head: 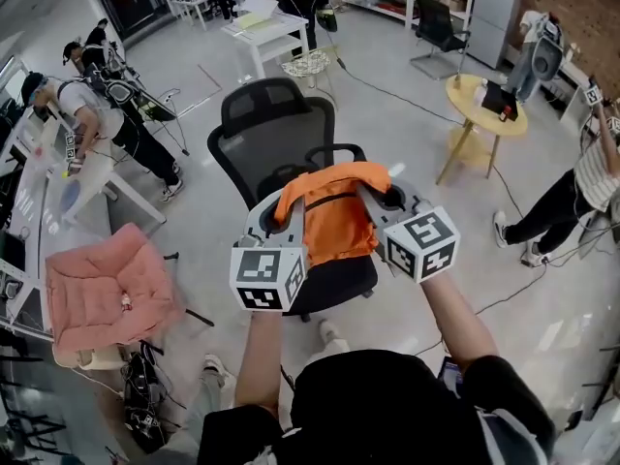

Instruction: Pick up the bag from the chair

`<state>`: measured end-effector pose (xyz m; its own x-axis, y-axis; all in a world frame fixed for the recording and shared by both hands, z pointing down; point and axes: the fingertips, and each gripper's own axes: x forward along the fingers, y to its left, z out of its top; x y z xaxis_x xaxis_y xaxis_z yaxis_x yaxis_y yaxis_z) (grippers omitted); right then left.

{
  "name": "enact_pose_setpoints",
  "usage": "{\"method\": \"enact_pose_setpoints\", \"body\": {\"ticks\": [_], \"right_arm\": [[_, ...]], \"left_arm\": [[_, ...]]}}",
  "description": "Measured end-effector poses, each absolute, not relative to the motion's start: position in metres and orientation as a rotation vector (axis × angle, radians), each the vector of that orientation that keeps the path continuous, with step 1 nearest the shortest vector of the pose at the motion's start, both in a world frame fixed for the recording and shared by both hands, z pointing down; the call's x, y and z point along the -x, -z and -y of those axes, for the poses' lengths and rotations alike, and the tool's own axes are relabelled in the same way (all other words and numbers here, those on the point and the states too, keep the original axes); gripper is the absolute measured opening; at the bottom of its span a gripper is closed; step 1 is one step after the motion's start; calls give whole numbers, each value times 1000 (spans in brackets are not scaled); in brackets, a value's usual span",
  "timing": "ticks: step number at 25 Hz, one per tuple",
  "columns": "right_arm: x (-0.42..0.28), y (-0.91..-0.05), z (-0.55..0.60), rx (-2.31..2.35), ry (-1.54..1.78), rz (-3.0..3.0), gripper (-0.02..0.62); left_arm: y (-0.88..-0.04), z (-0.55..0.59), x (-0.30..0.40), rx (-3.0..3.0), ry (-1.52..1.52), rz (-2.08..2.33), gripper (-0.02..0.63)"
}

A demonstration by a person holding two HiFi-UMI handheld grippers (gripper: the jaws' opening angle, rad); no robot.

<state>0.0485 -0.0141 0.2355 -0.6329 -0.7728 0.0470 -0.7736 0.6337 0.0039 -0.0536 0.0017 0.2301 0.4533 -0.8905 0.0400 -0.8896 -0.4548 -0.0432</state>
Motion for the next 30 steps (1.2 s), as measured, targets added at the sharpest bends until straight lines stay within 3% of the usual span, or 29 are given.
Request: {"method": "enact_pose_setpoints", "body": {"ticks": [30], "right_arm": [[-84, -242, -78, -1264, -25, 2850, 15]], "left_arm": [[-235, -97, 17, 2608, 110, -1696, 34]]}}
